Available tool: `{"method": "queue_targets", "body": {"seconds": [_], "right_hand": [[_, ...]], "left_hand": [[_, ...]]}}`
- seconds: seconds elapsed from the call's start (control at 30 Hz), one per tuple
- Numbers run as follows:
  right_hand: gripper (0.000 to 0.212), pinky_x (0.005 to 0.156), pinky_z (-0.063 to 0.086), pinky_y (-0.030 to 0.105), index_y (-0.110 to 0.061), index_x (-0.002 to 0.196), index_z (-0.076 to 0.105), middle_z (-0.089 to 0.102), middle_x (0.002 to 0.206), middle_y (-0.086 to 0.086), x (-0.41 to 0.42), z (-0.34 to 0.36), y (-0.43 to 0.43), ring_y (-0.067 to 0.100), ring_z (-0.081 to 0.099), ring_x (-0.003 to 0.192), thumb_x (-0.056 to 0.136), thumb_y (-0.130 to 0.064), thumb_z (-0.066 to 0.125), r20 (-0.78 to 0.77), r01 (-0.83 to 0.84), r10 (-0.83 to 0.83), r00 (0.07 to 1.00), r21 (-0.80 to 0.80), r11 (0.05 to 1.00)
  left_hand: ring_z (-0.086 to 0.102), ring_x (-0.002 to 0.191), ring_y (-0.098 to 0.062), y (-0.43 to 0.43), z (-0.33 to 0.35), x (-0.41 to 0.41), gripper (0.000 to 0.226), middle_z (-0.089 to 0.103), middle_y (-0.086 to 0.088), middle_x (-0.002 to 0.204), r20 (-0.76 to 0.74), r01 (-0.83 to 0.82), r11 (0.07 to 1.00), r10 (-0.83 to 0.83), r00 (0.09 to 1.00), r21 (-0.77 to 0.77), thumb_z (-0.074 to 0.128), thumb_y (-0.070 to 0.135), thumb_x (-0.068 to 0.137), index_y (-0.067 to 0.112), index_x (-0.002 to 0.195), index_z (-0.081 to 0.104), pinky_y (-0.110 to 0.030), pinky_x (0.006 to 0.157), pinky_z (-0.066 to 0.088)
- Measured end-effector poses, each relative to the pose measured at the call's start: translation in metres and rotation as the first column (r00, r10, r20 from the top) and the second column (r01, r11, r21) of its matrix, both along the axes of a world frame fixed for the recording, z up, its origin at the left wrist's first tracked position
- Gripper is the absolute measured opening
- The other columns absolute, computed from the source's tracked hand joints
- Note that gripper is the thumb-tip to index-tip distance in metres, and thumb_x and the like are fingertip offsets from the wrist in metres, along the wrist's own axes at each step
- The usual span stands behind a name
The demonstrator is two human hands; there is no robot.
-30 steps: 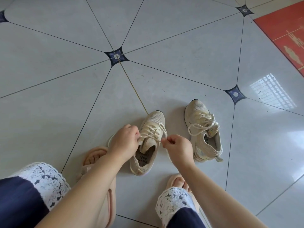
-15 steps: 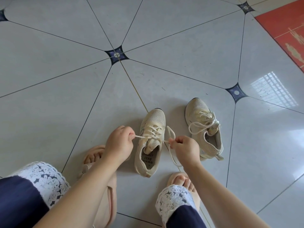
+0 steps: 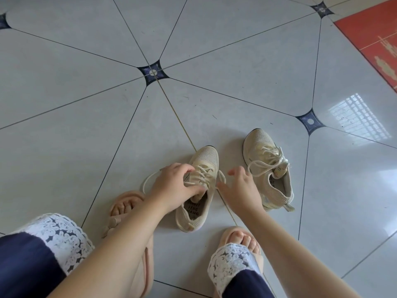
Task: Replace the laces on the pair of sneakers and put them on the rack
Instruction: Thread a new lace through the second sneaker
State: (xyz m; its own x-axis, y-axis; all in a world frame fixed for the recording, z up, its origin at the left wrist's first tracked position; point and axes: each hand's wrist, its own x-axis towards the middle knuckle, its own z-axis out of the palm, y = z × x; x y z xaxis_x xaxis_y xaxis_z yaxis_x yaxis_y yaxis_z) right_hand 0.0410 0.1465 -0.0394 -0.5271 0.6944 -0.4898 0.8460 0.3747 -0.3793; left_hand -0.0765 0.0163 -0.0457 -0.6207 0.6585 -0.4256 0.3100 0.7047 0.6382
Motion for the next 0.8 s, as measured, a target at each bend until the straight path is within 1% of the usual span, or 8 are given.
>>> {"method": "queue_targets", "body": {"seconds": [0.1,0.2,0.33,0.47,0.53,0.67,0.73,0.8], "right_hand": [[0.024,0.088,0.031,0.032,-0.027,0.109,0.061,0.052,0.114,0.000,-0.014,0.005,-0.004,0.024,0.043,0.111,0.088,-0.036,0.054,-0.093,-0.136,0.152,0.984,0.155,0.978],[0.020,0.084,0.032,0.029,-0.027,0.101,0.069,0.057,0.104,-0.001,-0.030,0.005,-0.004,0.022,0.044,0.105,0.088,-0.033,0.055,-0.147,-0.214,0.225,0.963,0.091,0.973],[0.025,0.077,0.032,0.031,-0.022,0.094,0.072,0.059,0.098,-0.001,-0.046,-0.003,-0.007,0.022,0.045,0.100,0.087,-0.041,0.056,-0.049,-0.329,0.339,0.940,0.138,0.934],[0.019,0.075,0.029,0.030,-0.019,0.092,0.070,0.058,0.099,-0.002,-0.053,-0.009,-0.009,0.021,0.044,0.102,0.088,-0.030,0.054,-0.049,-0.418,0.431,0.901,0.164,0.894],[0.014,0.074,0.030,0.029,-0.018,0.085,0.071,0.059,0.095,-0.002,-0.049,-0.011,-0.009,0.021,0.045,0.097,0.085,-0.023,0.058,-0.157,-0.337,0.350,0.923,0.104,0.936],[0.008,0.077,0.038,0.023,-0.011,0.085,0.074,0.060,0.087,-0.005,-0.041,-0.013,-0.007,0.015,0.052,0.088,0.079,-0.013,0.068,-0.317,-0.095,0.040,0.948,-0.161,0.982],[0.008,0.079,0.043,0.021,-0.007,0.085,0.073,0.057,0.083,-0.009,-0.037,-0.012,-0.007,0.011,0.055,0.084,0.078,-0.008,0.069,-0.349,0.014,-0.139,0.927,-0.337,0.941],[0.007,0.076,0.049,0.026,-0.009,0.080,0.069,0.057,0.085,-0.003,-0.035,-0.011,-0.007,0.013,0.057,0.082,0.080,-0.002,0.068,-0.353,0.101,-0.309,0.883,-0.500,0.860]], "left_hand": [[0.046,0.098,-0.005,0.004,-0.004,0.003,0.056,0.053,0.003,0.117,0.065,-0.009,0.999,0.006,0.998,0.050,0.078,0.037,0.066,0.020,0.116,0.058,-0.009,0.076,0.027],[0.043,0.095,-0.003,0.002,-0.007,0.003,0.059,0.052,0.003,0.118,0.083,-0.004,0.998,-0.002,0.997,0.069,0.080,0.033,0.065,0.020,0.118,0.057,-0.005,0.072,0.024],[0.049,0.095,-0.007,0.001,-0.009,0.002,0.058,0.053,0.005,0.108,0.095,0.024,0.997,-0.030,0.995,0.072,0.082,0.022,0.062,0.017,0.116,0.059,-0.008,0.071,0.028],[0.056,0.093,-0.011,-0.003,-0.008,0.000,0.041,0.060,0.005,0.101,0.062,0.076,0.990,-0.083,0.995,0.117,0.074,0.011,0.068,0.018,0.108,0.065,-0.006,0.067,0.032],[0.058,0.094,-0.013,-0.006,-0.008,0.001,0.036,0.064,0.001,0.105,0.028,0.088,0.984,-0.094,0.995,0.153,0.069,0.008,0.075,0.016,0.110,0.066,-0.004,0.070,0.033],[0.053,0.116,-0.014,-0.008,-0.010,0.009,0.039,0.056,-0.001,0.128,0.003,0.083,0.985,-0.084,0.996,0.152,0.057,0.000,0.083,0.009,0.120,0.060,-0.001,0.089,0.027],[0.052,0.118,-0.014,-0.009,-0.012,0.011,0.039,0.057,-0.002,0.128,-0.006,0.059,0.988,-0.058,0.998,0.142,0.056,-0.002,0.083,0.009,0.120,0.060,-0.001,0.092,0.025],[0.055,0.115,-0.014,-0.009,-0.012,0.010,0.037,0.061,-0.002,0.124,-0.021,0.038,0.989,-0.036,0.999,0.143,0.057,-0.001,0.082,0.010,0.117,0.062,0.002,0.087,0.024]]}}
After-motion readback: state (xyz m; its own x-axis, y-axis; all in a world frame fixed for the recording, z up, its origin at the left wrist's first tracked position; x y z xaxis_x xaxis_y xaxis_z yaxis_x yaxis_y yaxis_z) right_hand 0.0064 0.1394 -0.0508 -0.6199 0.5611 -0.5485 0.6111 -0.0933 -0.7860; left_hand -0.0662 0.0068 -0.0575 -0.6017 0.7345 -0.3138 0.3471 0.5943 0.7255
